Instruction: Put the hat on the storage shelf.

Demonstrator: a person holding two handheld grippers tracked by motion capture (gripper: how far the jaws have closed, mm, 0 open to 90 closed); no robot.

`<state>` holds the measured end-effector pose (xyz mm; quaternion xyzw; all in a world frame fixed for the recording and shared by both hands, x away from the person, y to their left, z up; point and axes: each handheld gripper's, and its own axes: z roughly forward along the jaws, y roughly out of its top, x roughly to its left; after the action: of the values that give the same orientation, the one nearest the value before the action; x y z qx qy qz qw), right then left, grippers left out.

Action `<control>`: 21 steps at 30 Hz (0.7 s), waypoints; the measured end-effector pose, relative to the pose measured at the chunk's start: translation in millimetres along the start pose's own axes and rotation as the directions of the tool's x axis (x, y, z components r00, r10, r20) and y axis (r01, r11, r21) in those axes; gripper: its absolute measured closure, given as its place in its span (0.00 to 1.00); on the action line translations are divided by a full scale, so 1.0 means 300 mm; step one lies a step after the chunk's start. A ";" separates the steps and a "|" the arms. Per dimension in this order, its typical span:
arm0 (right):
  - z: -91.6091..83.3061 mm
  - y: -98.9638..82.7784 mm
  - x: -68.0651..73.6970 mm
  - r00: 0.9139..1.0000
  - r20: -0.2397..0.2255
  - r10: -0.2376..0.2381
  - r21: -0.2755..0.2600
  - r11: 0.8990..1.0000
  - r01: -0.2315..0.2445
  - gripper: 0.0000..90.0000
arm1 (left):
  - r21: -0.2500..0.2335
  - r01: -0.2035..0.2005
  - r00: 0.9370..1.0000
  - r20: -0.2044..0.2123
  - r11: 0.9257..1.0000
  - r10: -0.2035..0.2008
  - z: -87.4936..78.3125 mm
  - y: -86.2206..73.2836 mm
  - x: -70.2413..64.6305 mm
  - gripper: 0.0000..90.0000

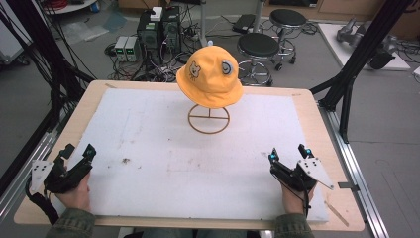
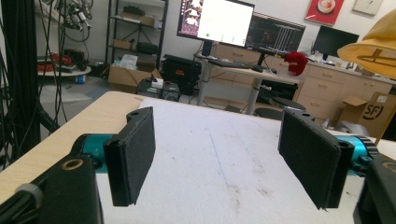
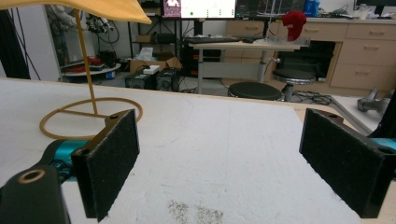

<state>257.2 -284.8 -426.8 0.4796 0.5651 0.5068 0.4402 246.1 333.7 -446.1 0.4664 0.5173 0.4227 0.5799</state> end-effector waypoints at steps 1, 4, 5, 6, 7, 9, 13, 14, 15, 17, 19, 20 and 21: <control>-0.001 -0.001 0.000 1.000 -0.001 0.002 0.000 1.000 -0.002 0.12 | 0.000 0.000 1.000 0.000 1.000 0.000 0.000 0.000 0.000 0.31; -0.002 -0.005 -0.004 1.000 -0.019 0.010 0.004 1.000 -0.010 0.12 | 0.000 -0.001 1.000 0.002 1.000 0.001 0.001 0.000 -0.002 0.31; -0.003 -0.007 -0.001 1.000 -0.020 0.015 0.007 1.000 -0.015 0.12 | 0.001 -0.002 1.000 0.002 1.000 0.002 0.002 0.000 -0.002 0.31; -0.003 -0.008 -0.001 1.000 -0.022 0.010 0.004 1.000 -0.010 0.12 | 0.002 -0.003 1.000 0.004 1.000 0.003 0.002 -0.001 -0.003 0.31; -0.004 -0.009 0.000 1.000 -0.022 0.007 0.004 1.000 -0.007 0.12 | 0.004 -0.005 1.000 0.005 1.000 0.005 0.002 -0.001 -0.003 0.31; -0.005 -0.010 0.000 1.000 -0.022 0.005 0.005 1.000 -0.005 0.12 | 0.004 -0.005 1.000 0.007 1.000 0.005 0.004 -0.002 -0.004 0.31; -0.007 -0.013 0.000 1.000 -0.026 0.005 0.009 1.000 -0.005 0.12 | 0.008 -0.002 1.000 0.007 1.000 0.002 0.005 -0.002 -0.005 0.31; -0.008 -0.013 0.000 1.000 -0.026 0.004 0.008 1.000 -0.004 0.12 | 0.007 -0.002 1.000 0.009 1.000 0.002 0.004 -0.002 -0.006 0.31; -0.009 -0.013 0.001 1.000 -0.028 0.007 0.009 1.000 -0.007 0.12 | 0.007 -0.003 1.000 0.010 1.000 0.003 0.004 -0.002 -0.007 0.31; -0.011 -0.012 0.001 0.999 -0.029 0.012 0.007 1.000 -0.012 0.12 | 0.009 -0.002 1.000 0.011 1.000 0.002 0.004 -0.002 -0.007 0.31; -0.014 -0.011 0.000 0.999 -0.038 0.018 -0.003 1.000 -0.018 0.12 | 0.012 -0.001 1.000 0.013 1.000 0.001 0.005 -0.002 -0.006 0.31; -0.015 -0.011 0.000 0.999 -0.042 0.019 -0.004 1.000 -0.019 0.12 | 0.014 0.002 1.000 0.014 1.000 -0.002 0.006 -0.003 -0.006 0.31; -0.014 -0.012 0.000 0.999 -0.044 0.018 -0.004 1.000 -0.018 0.12 | 0.018 0.003 1.000 0.016 1.000 -0.003 0.008 -0.004 -0.005 0.31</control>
<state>252.6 -285.4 -430.0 0.4725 0.5691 0.5224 0.4242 248.2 331.7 -447.0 0.4742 0.5173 0.4133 0.5803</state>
